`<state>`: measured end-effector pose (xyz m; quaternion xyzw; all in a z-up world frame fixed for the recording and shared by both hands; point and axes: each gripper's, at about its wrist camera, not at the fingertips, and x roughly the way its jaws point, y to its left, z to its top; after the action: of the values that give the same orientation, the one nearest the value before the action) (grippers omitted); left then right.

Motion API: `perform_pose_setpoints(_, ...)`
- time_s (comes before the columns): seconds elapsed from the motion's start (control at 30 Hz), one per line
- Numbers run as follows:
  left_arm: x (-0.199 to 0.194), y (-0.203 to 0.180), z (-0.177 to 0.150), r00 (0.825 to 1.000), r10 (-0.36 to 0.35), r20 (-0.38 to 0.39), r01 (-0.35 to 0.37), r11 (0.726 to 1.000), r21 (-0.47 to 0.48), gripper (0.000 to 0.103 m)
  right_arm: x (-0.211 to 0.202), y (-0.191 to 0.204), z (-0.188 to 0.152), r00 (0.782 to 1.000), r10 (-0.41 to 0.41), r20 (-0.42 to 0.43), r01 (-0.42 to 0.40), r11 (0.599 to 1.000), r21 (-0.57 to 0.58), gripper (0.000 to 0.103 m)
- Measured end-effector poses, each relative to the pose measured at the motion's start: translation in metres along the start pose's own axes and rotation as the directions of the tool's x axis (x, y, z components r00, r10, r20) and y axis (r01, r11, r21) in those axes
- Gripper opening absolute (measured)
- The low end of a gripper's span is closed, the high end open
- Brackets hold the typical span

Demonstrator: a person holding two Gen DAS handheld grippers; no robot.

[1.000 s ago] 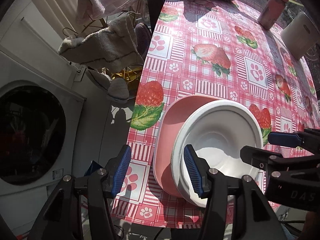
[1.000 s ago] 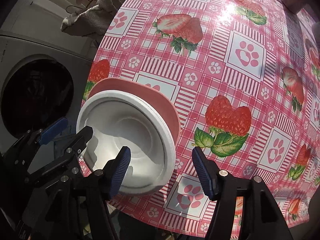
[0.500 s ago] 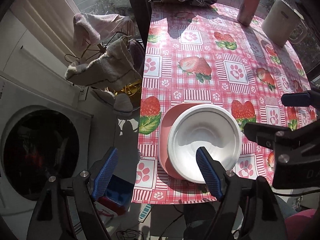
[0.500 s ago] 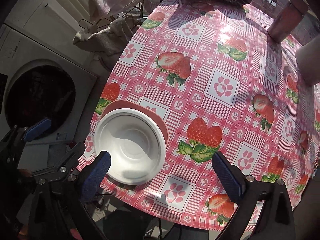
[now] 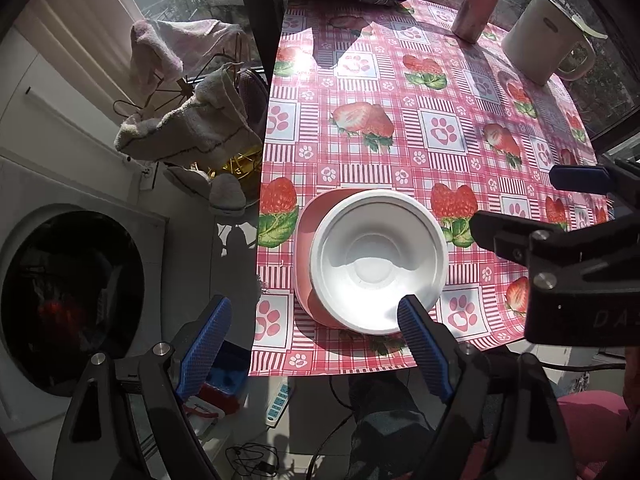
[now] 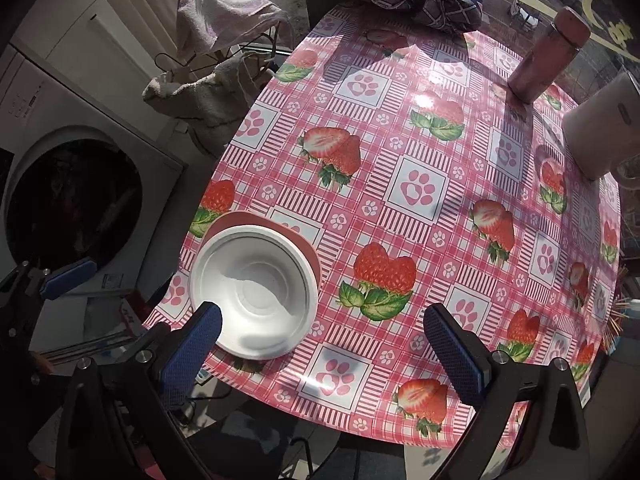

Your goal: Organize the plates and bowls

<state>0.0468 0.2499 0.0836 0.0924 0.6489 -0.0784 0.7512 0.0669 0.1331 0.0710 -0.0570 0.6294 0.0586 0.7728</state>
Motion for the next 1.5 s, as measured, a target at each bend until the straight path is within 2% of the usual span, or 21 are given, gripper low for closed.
perform_pose_setpoints(0.23,0.000,-0.007,-0.001,1.000,0.008,-0.001,-0.008,1.000,0.019,0.087,0.012,0.003,-0.004,0.999,-0.002,-0.047,0.002,1.000,-0.002,0.101)
perform_pose_setpoints(0.97,-0.001,-0.014,-0.001,1.000,0.022,-0.006,-0.022,0.999,0.049,0.087,0.024,0.003,-0.008,0.995,0.016,-0.094,-0.014,1.000,0.012,0.101)
perform_pose_setpoints(1.5,-0.007,-0.017,-0.002,0.999,0.041,0.004,-0.041,0.997,0.063,0.087,0.020,0.005,-0.010,0.996,0.024,-0.081,-0.024,1.000,0.005,0.101)
